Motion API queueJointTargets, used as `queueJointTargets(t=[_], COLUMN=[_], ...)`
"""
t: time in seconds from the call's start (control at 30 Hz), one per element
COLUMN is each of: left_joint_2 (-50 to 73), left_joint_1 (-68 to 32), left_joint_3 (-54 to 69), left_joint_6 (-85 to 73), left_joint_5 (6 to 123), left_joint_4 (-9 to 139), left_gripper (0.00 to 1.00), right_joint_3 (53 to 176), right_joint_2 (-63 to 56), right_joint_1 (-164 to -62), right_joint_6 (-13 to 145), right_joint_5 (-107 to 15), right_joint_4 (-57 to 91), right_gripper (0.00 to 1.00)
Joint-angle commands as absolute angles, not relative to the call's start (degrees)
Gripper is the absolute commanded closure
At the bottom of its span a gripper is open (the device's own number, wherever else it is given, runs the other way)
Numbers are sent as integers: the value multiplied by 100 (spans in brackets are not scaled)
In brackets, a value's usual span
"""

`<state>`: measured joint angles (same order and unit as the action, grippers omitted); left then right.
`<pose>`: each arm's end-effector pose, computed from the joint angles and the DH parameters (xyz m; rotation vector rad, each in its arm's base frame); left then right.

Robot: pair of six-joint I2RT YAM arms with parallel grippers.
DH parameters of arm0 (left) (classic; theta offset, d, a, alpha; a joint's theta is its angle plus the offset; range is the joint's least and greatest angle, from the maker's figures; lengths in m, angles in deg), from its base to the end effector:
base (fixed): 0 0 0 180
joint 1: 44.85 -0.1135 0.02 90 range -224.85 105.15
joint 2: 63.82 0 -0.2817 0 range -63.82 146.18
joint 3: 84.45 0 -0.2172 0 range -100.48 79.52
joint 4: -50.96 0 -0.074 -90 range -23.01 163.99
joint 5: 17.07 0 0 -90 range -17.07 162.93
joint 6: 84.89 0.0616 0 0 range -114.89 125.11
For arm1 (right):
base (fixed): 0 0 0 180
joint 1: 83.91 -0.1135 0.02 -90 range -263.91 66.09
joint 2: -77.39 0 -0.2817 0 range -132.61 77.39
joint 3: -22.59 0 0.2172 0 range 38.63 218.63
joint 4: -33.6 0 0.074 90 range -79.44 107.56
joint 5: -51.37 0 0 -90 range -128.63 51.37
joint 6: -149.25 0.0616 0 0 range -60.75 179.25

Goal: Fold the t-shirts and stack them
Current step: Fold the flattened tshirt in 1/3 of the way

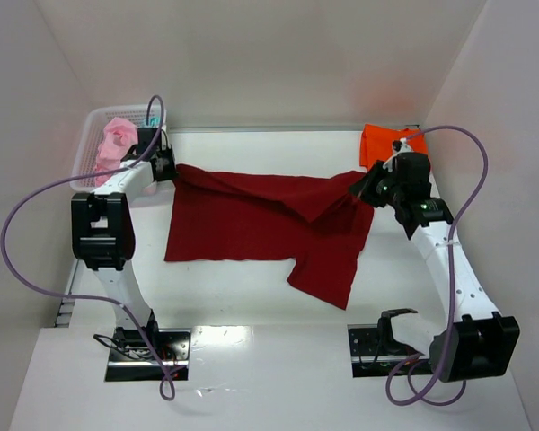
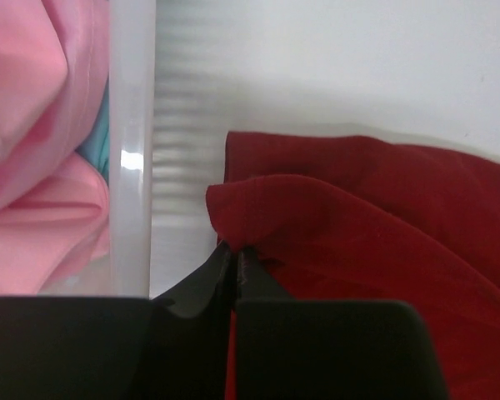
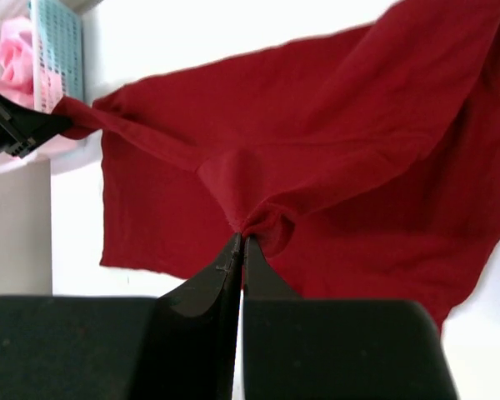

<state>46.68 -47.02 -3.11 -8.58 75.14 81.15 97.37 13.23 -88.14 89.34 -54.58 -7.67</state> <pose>0.4315 0.0187 0.2420 -0.3375 2.2795 -0.0587 0.2235 0.0335 0.3391 0.3129 2.1280 0.6474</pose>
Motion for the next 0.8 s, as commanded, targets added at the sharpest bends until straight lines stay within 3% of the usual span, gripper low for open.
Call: queueJointTargets(t=[0.0,0.77], left_joint_2=[4175,4121], left_joint_1=[-4748,-4696], left_joint_3=[-73,367], left_joint_6=[-886,-781], left_joint_5=[7539,7714], left_joint_4=[8000,8361], left_gripper=[100,100], right_joint_3=[9507,8785], right_joint_2=[1657,1876], right_joint_1=[-8953,-9006], right_joint_6=[9063,9256], right_joint_5=[-5577,-5463], right_joint_4=[-932,-1487], right_gripper=[99,99])
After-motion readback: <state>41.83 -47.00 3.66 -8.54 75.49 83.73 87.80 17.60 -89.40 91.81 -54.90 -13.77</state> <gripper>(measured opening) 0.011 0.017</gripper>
